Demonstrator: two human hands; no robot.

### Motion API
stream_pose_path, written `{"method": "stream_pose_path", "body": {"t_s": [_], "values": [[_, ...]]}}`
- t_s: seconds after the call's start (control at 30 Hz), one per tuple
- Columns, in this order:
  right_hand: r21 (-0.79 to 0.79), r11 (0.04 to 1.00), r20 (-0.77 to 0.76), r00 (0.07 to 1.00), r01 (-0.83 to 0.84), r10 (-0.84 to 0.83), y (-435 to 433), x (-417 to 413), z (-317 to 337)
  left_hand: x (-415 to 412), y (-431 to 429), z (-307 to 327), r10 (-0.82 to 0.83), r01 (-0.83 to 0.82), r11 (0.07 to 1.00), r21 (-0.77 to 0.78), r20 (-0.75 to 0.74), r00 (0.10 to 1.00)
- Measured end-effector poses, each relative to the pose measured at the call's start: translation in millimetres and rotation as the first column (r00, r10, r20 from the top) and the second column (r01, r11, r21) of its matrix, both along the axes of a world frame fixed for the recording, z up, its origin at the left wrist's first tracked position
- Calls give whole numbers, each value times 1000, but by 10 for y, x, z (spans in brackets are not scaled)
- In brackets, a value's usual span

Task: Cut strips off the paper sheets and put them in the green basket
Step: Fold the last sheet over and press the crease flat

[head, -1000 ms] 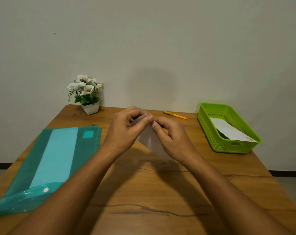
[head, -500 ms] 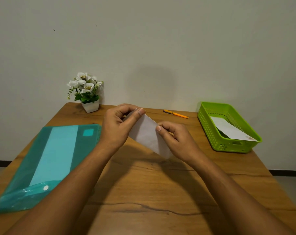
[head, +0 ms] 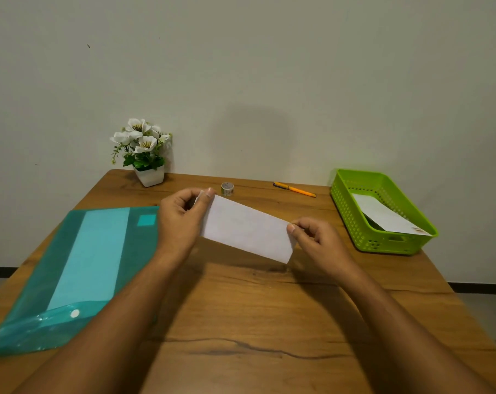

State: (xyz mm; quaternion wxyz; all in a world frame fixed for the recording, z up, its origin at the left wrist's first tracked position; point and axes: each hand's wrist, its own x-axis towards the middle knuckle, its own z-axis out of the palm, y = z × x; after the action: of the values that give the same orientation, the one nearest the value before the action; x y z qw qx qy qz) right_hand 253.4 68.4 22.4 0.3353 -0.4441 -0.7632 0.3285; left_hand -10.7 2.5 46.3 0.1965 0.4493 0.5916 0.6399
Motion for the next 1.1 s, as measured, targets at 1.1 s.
{"method": "stream_pose_path", "body": {"t_s": [1.1], "values": [[81, 997, 737, 674, -10, -54, 30, -243, -672, 227, 95, -957, -513, -220, 753, -620, -763, 393]]}}
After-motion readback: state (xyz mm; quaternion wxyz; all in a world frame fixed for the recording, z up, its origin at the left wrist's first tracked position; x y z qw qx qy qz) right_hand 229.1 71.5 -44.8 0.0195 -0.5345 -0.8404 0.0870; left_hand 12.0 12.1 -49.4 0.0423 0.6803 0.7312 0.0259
